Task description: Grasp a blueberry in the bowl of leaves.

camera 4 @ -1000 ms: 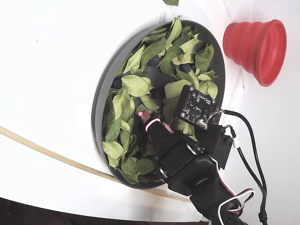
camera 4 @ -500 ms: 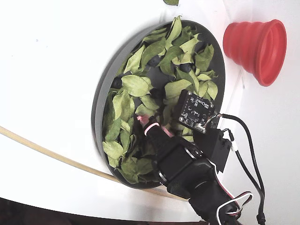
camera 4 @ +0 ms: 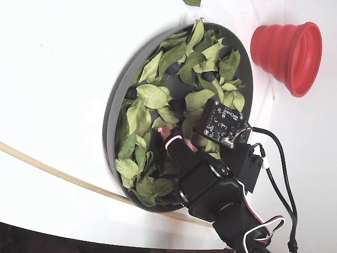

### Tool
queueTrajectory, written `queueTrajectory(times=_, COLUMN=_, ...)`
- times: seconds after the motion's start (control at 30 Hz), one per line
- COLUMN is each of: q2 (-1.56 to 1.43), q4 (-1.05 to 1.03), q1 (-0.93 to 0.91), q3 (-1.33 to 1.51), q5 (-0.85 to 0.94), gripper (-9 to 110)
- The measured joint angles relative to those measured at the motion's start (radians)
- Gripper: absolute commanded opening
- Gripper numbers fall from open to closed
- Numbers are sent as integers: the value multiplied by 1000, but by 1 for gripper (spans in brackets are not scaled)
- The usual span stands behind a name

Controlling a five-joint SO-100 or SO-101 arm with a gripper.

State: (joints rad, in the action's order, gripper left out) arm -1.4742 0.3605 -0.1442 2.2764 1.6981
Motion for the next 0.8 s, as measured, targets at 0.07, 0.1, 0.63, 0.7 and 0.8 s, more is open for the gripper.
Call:
queueTrajectory(times=0.07, q2=0, q4=0, q1=0, q3=11, q5=0, gripper=17)
queueTrajectory(times=0.1, q2=0, q4=0, q1=0, q3=14, q5=0, gripper=17)
queueTrajectory(times=0.63, q2=63, q4=28, q1=-17, q3=12, q5=6, gripper=17)
queueTrajectory(times=0.7, q2=67, q4=28, q1=-17, q3=8, q5=6, gripper=17)
queueTrajectory(times=0.8, q2=67, q4=28, q1=-17, q3=3, q5=-9, gripper=17)
